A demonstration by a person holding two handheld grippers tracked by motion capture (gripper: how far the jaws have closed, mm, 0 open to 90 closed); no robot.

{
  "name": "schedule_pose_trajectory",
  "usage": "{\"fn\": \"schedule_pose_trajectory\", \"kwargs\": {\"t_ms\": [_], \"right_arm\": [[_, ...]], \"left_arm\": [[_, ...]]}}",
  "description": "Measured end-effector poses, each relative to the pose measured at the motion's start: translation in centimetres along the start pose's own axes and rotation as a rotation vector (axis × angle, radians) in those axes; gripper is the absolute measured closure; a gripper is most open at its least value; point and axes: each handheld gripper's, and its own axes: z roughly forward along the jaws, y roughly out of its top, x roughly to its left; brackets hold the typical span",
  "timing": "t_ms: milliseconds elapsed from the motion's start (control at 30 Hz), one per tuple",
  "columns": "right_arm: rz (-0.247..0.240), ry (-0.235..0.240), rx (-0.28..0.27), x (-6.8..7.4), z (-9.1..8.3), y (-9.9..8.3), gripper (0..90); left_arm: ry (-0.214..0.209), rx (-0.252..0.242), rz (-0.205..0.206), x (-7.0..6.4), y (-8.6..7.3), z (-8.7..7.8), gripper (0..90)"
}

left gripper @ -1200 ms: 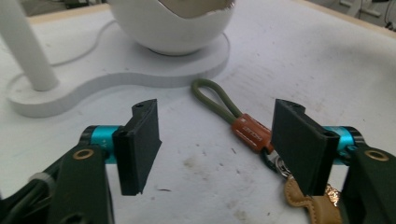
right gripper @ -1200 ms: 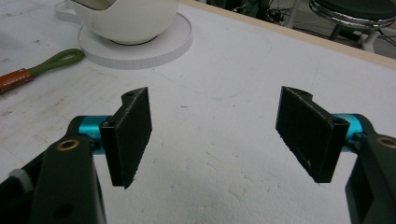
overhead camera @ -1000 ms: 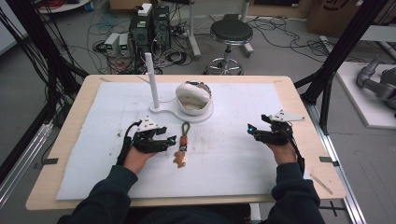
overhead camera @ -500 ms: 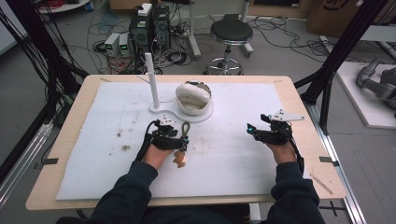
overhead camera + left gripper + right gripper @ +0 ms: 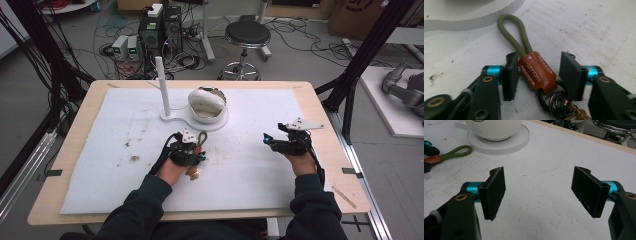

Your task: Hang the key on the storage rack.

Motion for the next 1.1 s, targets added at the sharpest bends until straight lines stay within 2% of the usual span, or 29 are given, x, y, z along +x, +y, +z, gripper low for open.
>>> {"fn": "schedule_pose_trajectory", "kwargs": {"t_ms": [100,133,167,200,233,267,367,400,433,467,500,567,633,667,833,933,967,1100], "right_arm": [[0.002,0.001,-0.001,0.0,0.0,0.0,27.8],[0.003,0.001,-0.003,0.0,-0.1,0.0,27.8],[0.005,0.0,-0.006,-0.1,-0.1,0.0,27.8],[0.005,0.0,-0.007,-0.1,-0.2,0.0,27.8],[0.005,0.0,-0.007,-0.1,-0.2,0.0,27.8],[0.008,0.001,-0.005,-0.2,-0.2,0.0,27.8],[0.008,0.002,-0.002,-0.1,-0.2,0.0,27.8],[0.008,0.002,-0.002,-0.1,-0.2,0.0,27.8],[0.001,0.002,-0.002,-0.1,-0.1,0.0,27.8],[0.001,0.002,-0.002,-0.1,-0.1,0.0,27.8],[0.002,0.005,-0.001,0.0,-0.1,0.0,27.9],[0.001,0.004,0.001,0.0,-0.1,0.0,27.9],[0.0,0.004,0.003,0.0,-0.1,0.0,27.9],[-0.001,0.003,0.003,0.0,-0.1,0.0,27.9],[0.003,0.002,-0.002,-0.1,-0.2,0.0,27.9],[0.008,0.003,-0.004,-0.2,-0.2,-0.1,27.9],[0.01,0.001,-0.008,-0.3,-0.3,-0.1,27.9],[0.017,0.002,-0.009,-0.3,-0.4,-0.1,27.9]], "left_arm": [[-0.013,-0.002,-0.009,0.2,0.0,-0.1,61.8],[-0.033,-0.002,-0.015,0.5,0.0,-0.2,65.0],[-0.099,0.004,-0.03,1.2,-0.1,-0.4,68.9],[-0.099,0.004,-0.03,1.2,-0.1,-0.4,70.0],[-0.123,0.009,-0.027,1.4,-0.1,-0.5,70.0],[-0.162,0.014,-0.002,1.7,-0.2,-0.6,70.4],[-0.158,0.014,0.005,1.6,-0.2,-0.6,65.9],[-0.144,0.012,0.013,1.3,-0.2,-0.5,65.9],[-0.079,0.02,0.041,0.4,-0.1,-0.3,50.8],[-0.079,0.02,0.041,0.4,-0.1,-0.3,43.8],[-0.051,0.019,0.068,-0.2,-0.1,-0.2,44.6],[-0.057,0.019,0.065,-0.2,-0.1,-0.2,51.7],[-0.078,0.016,0.072,-0.3,0.0,-0.3,68.1],[-0.069,0.017,0.074,-0.5,0.0,-0.3,68.7],[-0.105,0.01,0.027,0.2,0.0,-0.4,71.0],[-0.122,-0.018,0.003,0.4,0.0,-0.8,71.0],[-0.136,-0.063,-0.017,0.8,0.2,-1.5,71.1],[-0.144,-0.148,-0.078,2.1,0.1,-3.2,71.1]]}}
